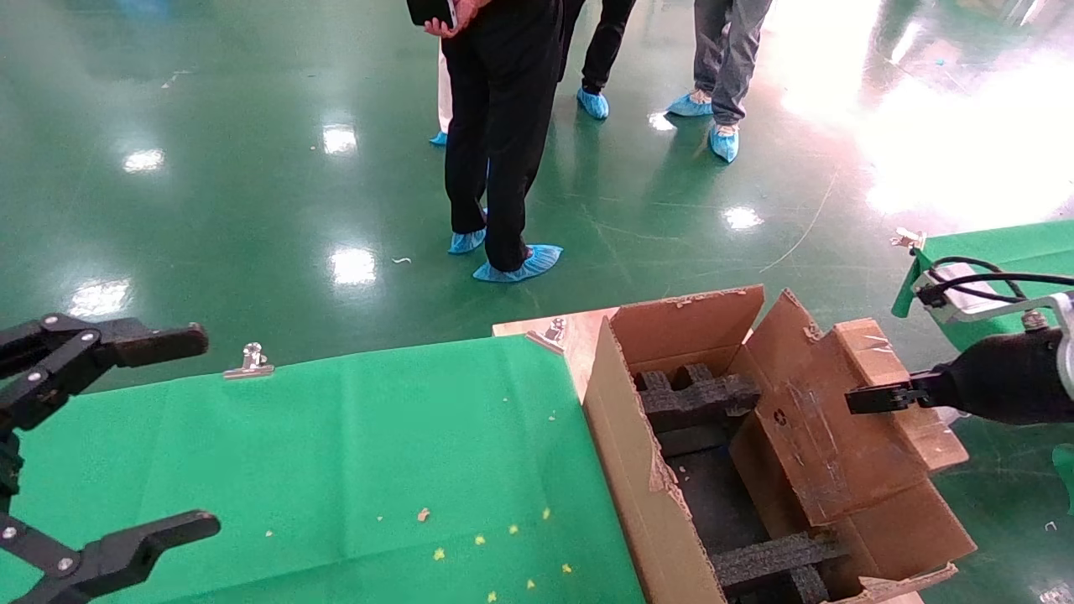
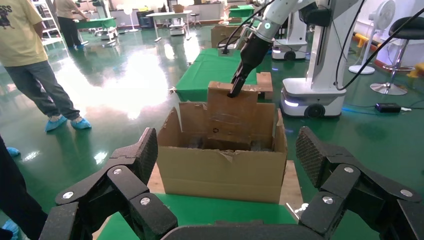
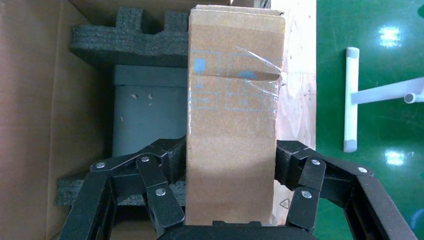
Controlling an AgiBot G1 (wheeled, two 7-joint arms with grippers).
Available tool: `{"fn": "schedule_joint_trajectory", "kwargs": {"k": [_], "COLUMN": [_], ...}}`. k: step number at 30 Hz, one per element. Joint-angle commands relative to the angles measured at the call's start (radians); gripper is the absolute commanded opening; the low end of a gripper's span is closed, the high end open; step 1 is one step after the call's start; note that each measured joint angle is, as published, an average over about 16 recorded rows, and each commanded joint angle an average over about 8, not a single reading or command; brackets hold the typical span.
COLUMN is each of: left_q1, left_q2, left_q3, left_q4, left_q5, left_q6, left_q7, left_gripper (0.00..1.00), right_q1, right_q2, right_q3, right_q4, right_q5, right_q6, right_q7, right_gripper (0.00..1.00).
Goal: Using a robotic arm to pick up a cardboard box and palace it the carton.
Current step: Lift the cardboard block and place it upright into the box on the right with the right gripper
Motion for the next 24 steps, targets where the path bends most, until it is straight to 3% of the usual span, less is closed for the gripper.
{"fn": "schedule_joint_trajectory", "kwargs": {"k": [1, 11, 24], "left_q1": [0.0, 0.0, 0.0], "left_q2": [0.0, 0.0, 0.0], "left_q3": [0.0, 0.0, 0.001], "left_q4": [0.0, 0.0, 0.0], "left_q5": [0.0, 0.0, 0.0], "left_q6": [0.0, 0.0, 0.0], "left_q7": [0.0, 0.0, 0.0], "left_gripper": [1.0, 1.0, 1.0], "right_q1": [-0.004, -0.091, -0.215], "right_q2": [-0.003, -0.055, -0.149], "right_q3": [-0.006, -0.047, -0.075], "right_q4": [0.017, 0.023, -0.049], "right_q5": [-0.021, -0.072, -0.065], "right_q6": [0.013, 0.125, 0.243], "right_q7": [0.036, 0.149, 0.177], "right_gripper": [0.0, 0.0, 0.0]}}
